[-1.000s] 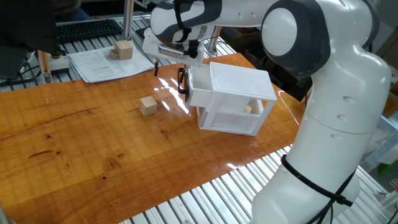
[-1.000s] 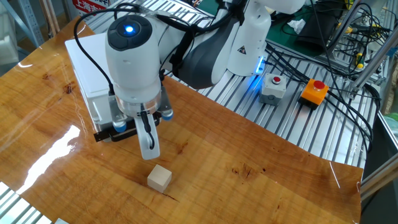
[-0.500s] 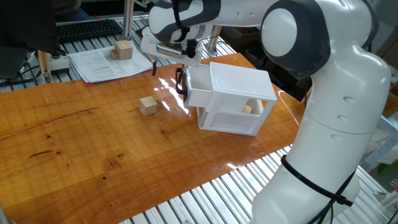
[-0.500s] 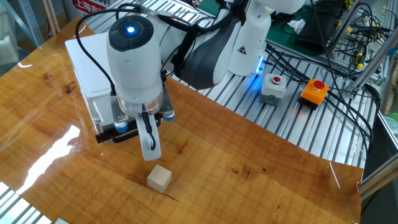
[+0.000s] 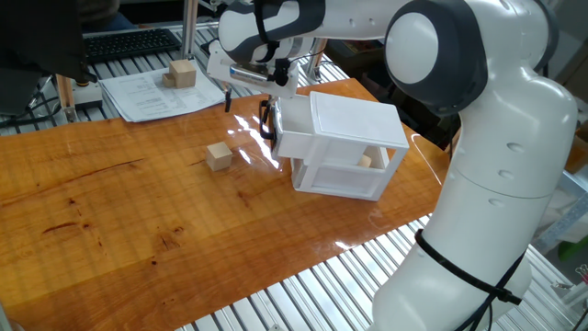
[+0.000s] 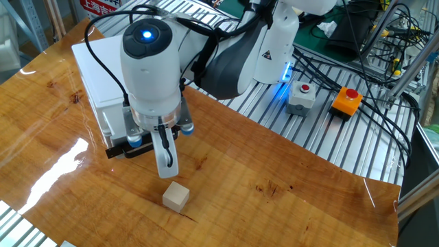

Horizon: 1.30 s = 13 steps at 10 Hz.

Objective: Put things in the drawer

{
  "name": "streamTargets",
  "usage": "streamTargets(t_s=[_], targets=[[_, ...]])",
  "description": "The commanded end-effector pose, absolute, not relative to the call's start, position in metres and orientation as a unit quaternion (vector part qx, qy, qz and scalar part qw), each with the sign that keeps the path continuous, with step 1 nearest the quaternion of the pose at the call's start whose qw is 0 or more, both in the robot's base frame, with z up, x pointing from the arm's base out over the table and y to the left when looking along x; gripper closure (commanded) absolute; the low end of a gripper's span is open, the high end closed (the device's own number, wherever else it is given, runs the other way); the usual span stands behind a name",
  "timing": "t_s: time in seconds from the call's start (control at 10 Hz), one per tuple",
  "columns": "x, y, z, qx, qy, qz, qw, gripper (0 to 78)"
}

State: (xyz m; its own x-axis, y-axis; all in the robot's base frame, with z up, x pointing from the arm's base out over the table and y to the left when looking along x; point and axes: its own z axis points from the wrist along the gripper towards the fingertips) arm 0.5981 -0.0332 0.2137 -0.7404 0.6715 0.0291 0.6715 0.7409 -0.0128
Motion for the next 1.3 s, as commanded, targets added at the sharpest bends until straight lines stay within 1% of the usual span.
streamTargets(t_s=[0.1, 0.6, 0.9, 1.3], targets=[[0.599, -0.032, 0.222, -0.36, -0.933, 0.02, 0.01, 0.1], [0.6, -0.029, 0.235, -0.382, -0.924, 0.024, 0.022, 0.1], [0.598, -0.021, 0.244, -0.425, -0.905, 0.025, 0.028, 0.1], [0.596, -0.016, 0.245, -0.48, -0.877, 0.023, 0.023, 0.1]])
